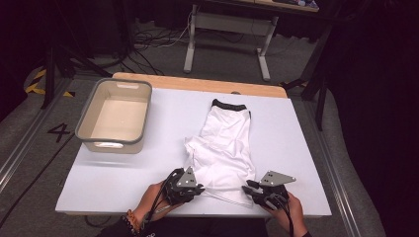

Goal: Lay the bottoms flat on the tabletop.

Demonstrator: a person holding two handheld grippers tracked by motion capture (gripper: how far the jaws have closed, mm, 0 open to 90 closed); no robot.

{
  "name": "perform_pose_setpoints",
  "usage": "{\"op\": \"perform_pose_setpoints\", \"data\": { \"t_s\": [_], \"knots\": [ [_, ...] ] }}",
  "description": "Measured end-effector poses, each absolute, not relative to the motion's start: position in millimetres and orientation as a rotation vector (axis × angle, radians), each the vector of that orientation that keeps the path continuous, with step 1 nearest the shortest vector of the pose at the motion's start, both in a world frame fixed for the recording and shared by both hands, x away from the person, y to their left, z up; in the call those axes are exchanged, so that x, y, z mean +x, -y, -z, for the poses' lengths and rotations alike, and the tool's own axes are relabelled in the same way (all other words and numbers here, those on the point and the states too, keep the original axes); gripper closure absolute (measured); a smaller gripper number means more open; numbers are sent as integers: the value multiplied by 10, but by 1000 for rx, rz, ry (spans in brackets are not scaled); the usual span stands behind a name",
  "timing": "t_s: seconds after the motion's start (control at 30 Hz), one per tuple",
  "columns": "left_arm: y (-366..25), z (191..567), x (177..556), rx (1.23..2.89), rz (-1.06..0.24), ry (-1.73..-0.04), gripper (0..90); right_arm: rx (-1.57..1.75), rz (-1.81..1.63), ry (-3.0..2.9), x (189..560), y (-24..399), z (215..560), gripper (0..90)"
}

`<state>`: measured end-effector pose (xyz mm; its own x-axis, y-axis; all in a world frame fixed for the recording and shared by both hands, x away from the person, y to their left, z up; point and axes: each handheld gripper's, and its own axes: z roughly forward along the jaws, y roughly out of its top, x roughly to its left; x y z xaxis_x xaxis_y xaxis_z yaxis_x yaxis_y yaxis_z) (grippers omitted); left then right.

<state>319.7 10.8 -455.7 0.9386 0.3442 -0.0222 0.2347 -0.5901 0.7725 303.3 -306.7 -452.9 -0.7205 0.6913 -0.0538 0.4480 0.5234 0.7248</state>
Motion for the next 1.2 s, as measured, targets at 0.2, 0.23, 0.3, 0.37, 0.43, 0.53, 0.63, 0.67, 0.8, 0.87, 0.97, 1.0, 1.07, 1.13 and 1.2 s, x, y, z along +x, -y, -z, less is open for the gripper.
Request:
{"op": "perform_pose_setpoints", "data": {
  "t_s": [0.2, 0.23, 0.3, 0.37, 0.43, 0.53, 0.63, 0.67, 0.8, 0.87, 0.97, 1.0, 1.07, 1.13, 1.2],
  "knots": [
    [-156, 4406, 3166, 2169, -220, -388, 835, 923, -1034, -2379, 3030, 3044, 4423, 900],
    [-158, 4394, 3179, 2183, -233, -379, 839, 922, -1038, -2360, 3035, 3040, 4396, 900],
    [-167, 4374, 3200, 2196, -292, -389, 840, 909, -1050, -2304, 3080, 3026, 4310, 900],
    [-195, 4353, 3232, 2175, -307, -405, 841, 897, -1049, -2269, 3138, 3005, 4257, 900],
    [-206, 4367, 3270, 2200, -337, -418, 836, 888, -1053, -2245, 3229, 2986, 4220, 900],
    [-214, 4419, 3302, 2233, -318, -422, 837, 896, -1028, -2233, 3395, 2962, 4237, 900],
    [-224, 4481, 3297, 2277, -324, -426, 827, 891, -1006, -2304, 3480, 2929, 4324, 900],
    [-232, 4500, 3288, 2282, -318, -429, 825, 889, -991, -2319, 3472, 2918, 4356, 900],
    [-275, 4545, 3253, 2297, -309, -446, 775, 901, -1027, -2331, 3351, 2972, 4363, 715],
    [-302, 4552, 3234, 2286, -309, -475, 691, 918, -1093, -2343, 3242, 3022, 4327, 643],
    [-353, 4519, 3177, 2237, -299, -469, 598, 911, -1193, -2358, 3059, 3041, 4297, 524],
    [-373, 4506, 3149, 2217, -293, -458, 547, 906, -1218, -2368, 3005, 3031, 4308, 475],
    [-385, 4496, 3087, 2195, -271, -442, 511, 864, -1207, -2408, 2929, 2975, 4359, 415],
    [-341, 4512, 3038, 2234, -269, -404, 493, 817, -1152, -2474, 2921, 2897, 4435, 372],
    [-282, 4551, 3023, 2264, -275, -384, 466, 816, -1120, -2500, 2955, 2853, 4482, 355]
  ]
}}
